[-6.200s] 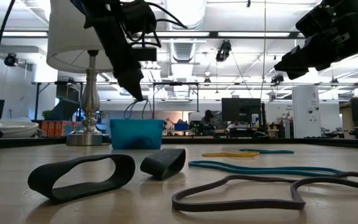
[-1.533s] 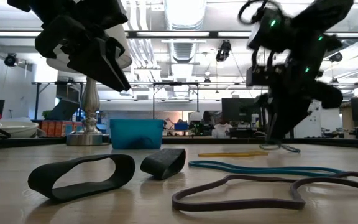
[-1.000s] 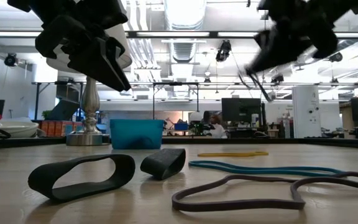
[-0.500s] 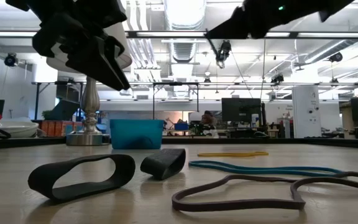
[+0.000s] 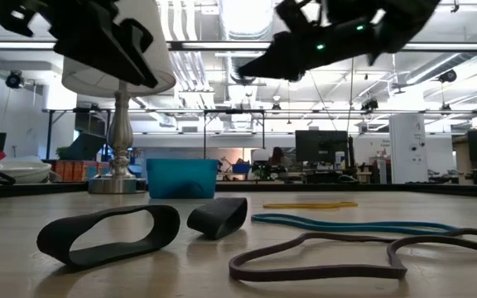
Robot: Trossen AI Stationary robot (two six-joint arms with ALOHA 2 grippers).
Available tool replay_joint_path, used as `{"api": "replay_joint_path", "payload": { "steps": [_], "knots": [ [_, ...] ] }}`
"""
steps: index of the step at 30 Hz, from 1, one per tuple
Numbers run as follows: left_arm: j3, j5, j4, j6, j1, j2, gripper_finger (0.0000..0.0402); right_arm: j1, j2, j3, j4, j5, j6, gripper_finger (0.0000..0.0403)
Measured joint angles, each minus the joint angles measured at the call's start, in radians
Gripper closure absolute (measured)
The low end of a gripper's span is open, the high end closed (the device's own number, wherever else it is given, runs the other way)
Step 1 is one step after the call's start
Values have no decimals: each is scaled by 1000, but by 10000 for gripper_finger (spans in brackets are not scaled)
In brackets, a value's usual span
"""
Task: Pick and place rubber bands into bin
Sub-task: Put the top blue rubber band into the blue bin
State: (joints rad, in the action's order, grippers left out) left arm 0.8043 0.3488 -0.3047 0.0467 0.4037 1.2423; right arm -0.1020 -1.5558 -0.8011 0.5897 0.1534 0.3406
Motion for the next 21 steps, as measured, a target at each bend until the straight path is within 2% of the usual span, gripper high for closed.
{"api": "replay_joint_path", "payload": {
  "steps": [9,15,21],
  "knots": [
    [-26,82,-11,8,77,-71,272,-78,-185,-218,-8,-173,-27,394],
    [-27,112,-63,61,112,-86,272,-136,-272,-358,-85,-265,-83,394],
    [-27,134,-88,83,133,-96,272,-173,-345,-426,-140,-303,-125,394]
  ]
}}
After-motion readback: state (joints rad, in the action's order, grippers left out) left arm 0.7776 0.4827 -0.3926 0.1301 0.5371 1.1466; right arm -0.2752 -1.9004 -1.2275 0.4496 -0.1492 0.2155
